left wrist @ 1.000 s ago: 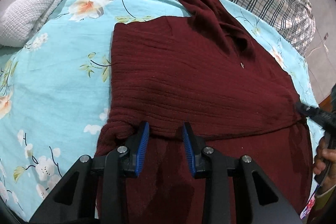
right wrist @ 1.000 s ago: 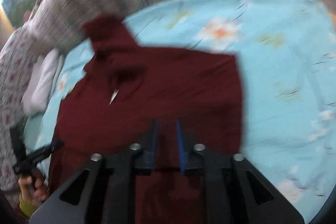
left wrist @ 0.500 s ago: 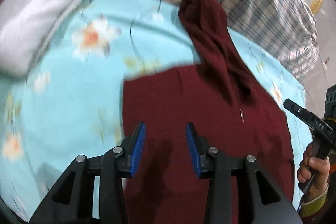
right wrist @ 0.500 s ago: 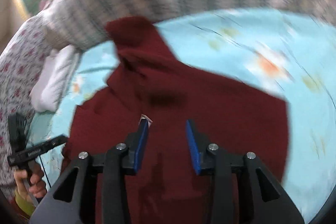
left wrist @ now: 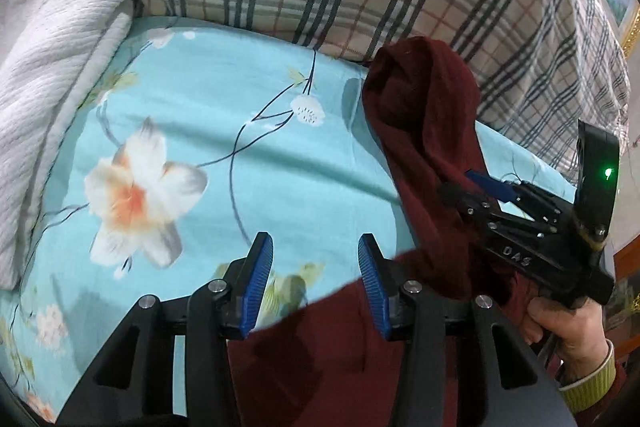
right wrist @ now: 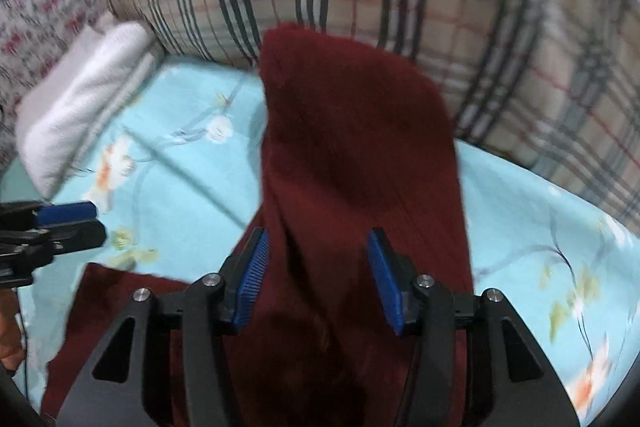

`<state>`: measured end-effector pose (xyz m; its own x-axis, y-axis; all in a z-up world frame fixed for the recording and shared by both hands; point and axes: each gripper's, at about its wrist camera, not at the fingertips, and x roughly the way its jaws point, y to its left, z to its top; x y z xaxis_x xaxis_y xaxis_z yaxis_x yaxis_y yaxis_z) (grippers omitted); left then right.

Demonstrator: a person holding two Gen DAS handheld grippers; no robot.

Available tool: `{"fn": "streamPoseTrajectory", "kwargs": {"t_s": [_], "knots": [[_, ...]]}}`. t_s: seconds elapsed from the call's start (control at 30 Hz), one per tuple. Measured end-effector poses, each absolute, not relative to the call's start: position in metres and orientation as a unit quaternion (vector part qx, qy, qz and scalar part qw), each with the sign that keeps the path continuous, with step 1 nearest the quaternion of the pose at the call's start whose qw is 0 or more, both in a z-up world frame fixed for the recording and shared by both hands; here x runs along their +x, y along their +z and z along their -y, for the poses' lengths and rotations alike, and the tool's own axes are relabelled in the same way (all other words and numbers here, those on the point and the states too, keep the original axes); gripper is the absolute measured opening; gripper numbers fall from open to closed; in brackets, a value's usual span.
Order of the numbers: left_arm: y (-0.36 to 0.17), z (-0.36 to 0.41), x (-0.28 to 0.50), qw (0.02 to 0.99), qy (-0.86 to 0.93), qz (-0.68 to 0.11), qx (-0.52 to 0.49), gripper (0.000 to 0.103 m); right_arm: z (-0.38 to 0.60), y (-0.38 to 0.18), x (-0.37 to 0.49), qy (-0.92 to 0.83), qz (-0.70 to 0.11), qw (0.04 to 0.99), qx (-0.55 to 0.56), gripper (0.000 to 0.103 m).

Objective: Fold large clothes

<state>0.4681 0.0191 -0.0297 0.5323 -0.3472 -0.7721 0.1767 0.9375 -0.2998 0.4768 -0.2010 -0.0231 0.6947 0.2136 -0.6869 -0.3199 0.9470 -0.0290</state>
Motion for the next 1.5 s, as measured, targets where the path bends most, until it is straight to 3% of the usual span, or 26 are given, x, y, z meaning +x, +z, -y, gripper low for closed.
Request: {"fn": "streamPoseTrajectory", "kwargs": {"t_s": [0.03, 0.07, 0.1, 0.27, 0.43, 0.57, 0.8, 0.87, 1.0, 1.43, 1.5], "knots": [[-0.031, -0.016, 0.473, 0.87, -0.152, -0.459, -0.092, 0.045, 0.202, -0.026, 0.481, 0.145, -0.366, 0.916, -0.079, 0.042], [-0.031, -0.012, 0.477, 0.871, -0.153, -0.458, -0.088, 0.045, 0.204, -0.027, 0.481, 0.14, -0.364, 0.917, -0.086, 0.01], [-0.031, -0.008, 0.479, 0.872, -0.155, -0.457, -0.084, 0.045, 0.209, -0.024, 0.48, 0.129, -0.361, 0.919, -0.088, 0.007], [-0.028, 0.022, 0.494, 0.877, -0.165, -0.448, -0.056, 0.05, 0.285, 0.01, 0.445, 0.089, -0.306, 0.948, 0.0, 0.007], [-0.025, 0.064, 0.507, 0.884, -0.18, -0.43, -0.012, 0.056, 0.362, 0.01, 0.426, 0.062, -0.316, 0.943, 0.089, 0.007], [-0.03, 0.089, 0.509, 0.894, -0.167, -0.411, 0.06, 0.061, 0.392, -0.006, 0.424, 0.055, -0.332, 0.934, 0.123, 0.007], [-0.033, 0.106, 0.531, 0.896, -0.175, -0.4, 0.081, 0.061, 0.406, -0.014, 0.432, 0.07, -0.332, 0.928, 0.153, 0.007], [-0.032, 0.119, 0.541, 0.893, -0.185, -0.4, 0.094, 0.066, 0.405, -0.014, 0.435, 0.077, -0.332, 0.927, 0.159, 0.007], [-0.04, 0.141, 0.554, 0.885, -0.177, -0.405, 0.146, 0.066, 0.401, -0.016, 0.438, 0.083, -0.331, 0.927, 0.158, 0.007], [-0.061, 0.144, 0.564, 0.87, -0.222, -0.405, 0.174, 0.066, 0.412, -0.018, 0.438, 0.092, -0.32, 0.924, 0.187, 0.007], [-0.068, 0.146, 0.57, 0.874, -0.2, -0.405, 0.178, 0.058, 0.414, -0.019, 0.438, 0.088, -0.319, 0.924, 0.191, 0.007]]}}
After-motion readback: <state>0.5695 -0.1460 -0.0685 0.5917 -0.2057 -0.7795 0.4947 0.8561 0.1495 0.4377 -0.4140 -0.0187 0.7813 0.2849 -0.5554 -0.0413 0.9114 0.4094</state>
